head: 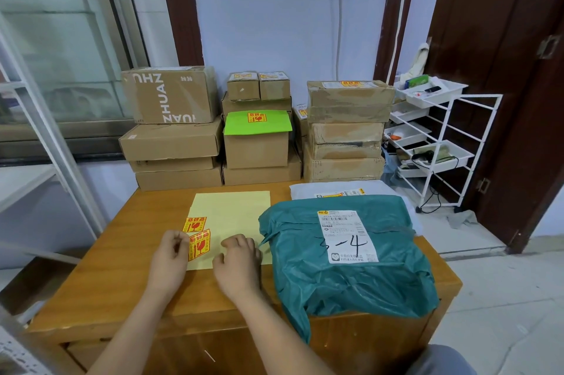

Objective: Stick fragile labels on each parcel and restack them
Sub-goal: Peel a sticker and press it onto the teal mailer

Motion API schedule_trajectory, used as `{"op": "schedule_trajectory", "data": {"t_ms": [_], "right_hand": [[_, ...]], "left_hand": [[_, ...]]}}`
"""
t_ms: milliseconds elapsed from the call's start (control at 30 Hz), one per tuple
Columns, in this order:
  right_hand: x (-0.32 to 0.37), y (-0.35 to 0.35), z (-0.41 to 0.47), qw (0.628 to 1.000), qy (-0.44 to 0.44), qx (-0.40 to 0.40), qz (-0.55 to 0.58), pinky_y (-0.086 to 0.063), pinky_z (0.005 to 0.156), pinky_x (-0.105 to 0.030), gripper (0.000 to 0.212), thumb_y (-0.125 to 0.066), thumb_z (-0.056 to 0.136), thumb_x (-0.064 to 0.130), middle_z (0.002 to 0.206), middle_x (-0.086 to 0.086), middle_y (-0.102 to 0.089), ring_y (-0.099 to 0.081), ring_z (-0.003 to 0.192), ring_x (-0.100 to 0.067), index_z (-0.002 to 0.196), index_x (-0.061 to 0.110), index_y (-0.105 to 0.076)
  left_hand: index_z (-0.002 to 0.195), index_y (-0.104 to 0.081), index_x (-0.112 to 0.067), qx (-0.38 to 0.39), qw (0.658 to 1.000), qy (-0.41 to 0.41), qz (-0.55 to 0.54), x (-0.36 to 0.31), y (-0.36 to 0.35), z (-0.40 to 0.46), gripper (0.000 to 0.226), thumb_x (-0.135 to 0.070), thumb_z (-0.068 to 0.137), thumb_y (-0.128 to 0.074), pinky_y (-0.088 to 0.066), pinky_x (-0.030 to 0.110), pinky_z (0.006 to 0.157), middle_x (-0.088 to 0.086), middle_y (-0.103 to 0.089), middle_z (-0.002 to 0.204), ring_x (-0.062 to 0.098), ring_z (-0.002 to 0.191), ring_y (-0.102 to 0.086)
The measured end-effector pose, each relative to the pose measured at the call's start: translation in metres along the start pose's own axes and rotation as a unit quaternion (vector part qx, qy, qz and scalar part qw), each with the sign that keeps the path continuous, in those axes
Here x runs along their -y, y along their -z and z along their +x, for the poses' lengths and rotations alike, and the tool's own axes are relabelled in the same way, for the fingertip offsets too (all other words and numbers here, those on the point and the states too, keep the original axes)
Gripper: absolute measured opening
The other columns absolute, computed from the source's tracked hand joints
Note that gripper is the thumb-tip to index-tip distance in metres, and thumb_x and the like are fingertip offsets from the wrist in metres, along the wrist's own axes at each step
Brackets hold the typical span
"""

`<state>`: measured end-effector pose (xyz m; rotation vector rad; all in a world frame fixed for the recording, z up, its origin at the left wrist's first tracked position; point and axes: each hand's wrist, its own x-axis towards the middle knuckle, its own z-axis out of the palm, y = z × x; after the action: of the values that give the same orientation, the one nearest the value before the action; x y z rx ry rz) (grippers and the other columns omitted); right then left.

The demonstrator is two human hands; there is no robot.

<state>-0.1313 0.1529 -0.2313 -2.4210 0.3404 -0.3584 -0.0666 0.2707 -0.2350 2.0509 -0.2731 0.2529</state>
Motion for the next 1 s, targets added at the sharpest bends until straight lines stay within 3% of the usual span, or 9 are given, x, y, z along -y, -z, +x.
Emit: {"op": "schedule_trajectory", "data": {"t_ms": [167, 300, 433, 500, 600, 667, 800, 900, 1000], "right_hand": [[-0.001, 0.000, -0.002, 0.999, 0.005, -0.021, 0.034, -0.029, 0.106, -0.034, 0.034, -0.041, 0.098, 0.030, 0.127, 0.002, -0.051, -0.040, 0.121, -0.015, 0.125, 0.016, -0.057], [0.000, 0.001, -0.003, 0.991, -0.013, -0.043, 0.125, -0.033, 0.102, -0.031, 0.026, -0.042, 0.097, 0.026, 0.116, 0.004, -0.056, -0.044, 0.111, -0.011, 0.110, 0.017, -0.063], [0.002, 0.004, -0.006, 0.980, -0.018, -0.057, 0.191, -0.034, 0.086, -0.010, 0.019, -0.046, 0.096, 0.019, 0.106, 0.007, -0.056, -0.046, 0.102, -0.006, 0.102, 0.016, -0.063], [0.006, 0.010, -0.008, 0.976, -0.008, -0.058, 0.210, -0.032, 0.081, -0.003, 0.019, -0.047, 0.097, 0.020, 0.110, 0.008, -0.051, -0.047, 0.104, -0.005, 0.110, 0.015, -0.060], [0.016, 0.029, -0.010, 0.973, 0.011, -0.036, 0.229, -0.036, 0.090, -0.011, 0.032, -0.046, 0.099, 0.026, 0.124, 0.007, -0.045, -0.046, 0.109, -0.004, 0.130, 0.015, -0.048], [0.023, 0.043, -0.011, 0.972, 0.027, -0.030, 0.231, -0.037, 0.091, -0.015, 0.036, -0.045, 0.099, 0.029, 0.127, 0.006, -0.044, -0.045, 0.107, -0.005, 0.133, 0.015, -0.045], [0.027, 0.074, -0.012, 0.970, 0.025, -0.072, 0.233, -0.040, 0.082, -0.014, 0.025, -0.045, 0.099, 0.028, 0.116, 0.004, -0.048, -0.048, 0.099, -0.008, 0.118, 0.014, -0.052], [0.023, 0.102, -0.011, 0.962, 0.018, -0.089, 0.256, -0.039, 0.072, -0.009, 0.010, -0.049, 0.096, 0.021, 0.107, 0.004, -0.050, -0.052, 0.095, -0.010, 0.100, 0.015, -0.055], [0.012, 0.129, -0.010, 0.963, 0.007, -0.091, 0.255, -0.042, 0.073, -0.017, 0.004, -0.054, 0.093, 0.019, 0.105, 0.000, -0.056, -0.054, 0.094, -0.012, 0.090, 0.019, -0.056]], "left_hand": [[0.099, -0.052, -0.008, 0.018, 0.999, -0.009, -0.049, 0.000, 0.001, -0.004, 0.006, -0.006, 0.094, -0.053, -0.046, 0.032, 0.074, 0.005, -0.059, 0.096, 0.022, 0.090, -0.055], [0.100, -0.052, -0.007, 0.001, 0.997, -0.030, -0.068, -0.003, 0.003, -0.008, 0.007, -0.004, 0.094, -0.053, -0.043, 0.009, 0.066, 0.000, -0.057, 0.092, 0.017, 0.087, -0.053], [0.101, -0.052, -0.006, -0.008, 0.995, -0.045, -0.084, -0.011, 0.003, -0.012, 0.009, -0.002, 0.093, -0.054, -0.042, 0.006, 0.065, 0.001, -0.056, 0.091, 0.017, 0.086, -0.052], [0.105, -0.051, -0.007, -0.010, 0.993, -0.050, -0.108, -0.017, 0.003, -0.013, 0.013, -0.002, 0.093, -0.053, -0.044, 0.006, 0.066, 0.006, -0.057, 0.091, 0.017, 0.086, -0.053], [0.114, -0.050, -0.017, -0.014, 0.986, -0.061, -0.157, -0.032, 0.005, -0.014, 0.027, 0.001, 0.093, -0.052, -0.046, 0.016, 0.073, 0.011, -0.056, 0.087, 0.018, 0.086, -0.055], [0.113, -0.050, -0.024, -0.013, 0.981, -0.083, -0.175, -0.045, 0.006, -0.015, 0.034, 0.002, 0.092, -0.052, -0.045, 0.025, 0.076, 0.010, -0.054, 0.084, 0.019, 0.085, -0.054], [0.106, -0.051, -0.034, -0.006, 0.972, -0.131, -0.194, -0.075, 0.005, -0.019, 0.042, 0.006, 0.091, -0.052, -0.045, 0.023, 0.075, 0.005, -0.052, 0.079, 0.010, 0.079, -0.053], [0.111, -0.052, -0.026, 0.014, 0.967, -0.150, -0.206, -0.095, -0.002, -0.022, 0.037, 0.005, 0.091, -0.052, -0.045, 0.022, 0.075, 0.002, -0.053, 0.078, 0.011, 0.078, -0.053], [0.115, -0.051, -0.020, 0.040, 0.964, -0.158, -0.211, -0.114, -0.014, -0.025, 0.033, 0.003, 0.092, -0.053, -0.044, 0.026, 0.078, 0.001, -0.054, 0.079, 0.016, 0.083, -0.053]]}}
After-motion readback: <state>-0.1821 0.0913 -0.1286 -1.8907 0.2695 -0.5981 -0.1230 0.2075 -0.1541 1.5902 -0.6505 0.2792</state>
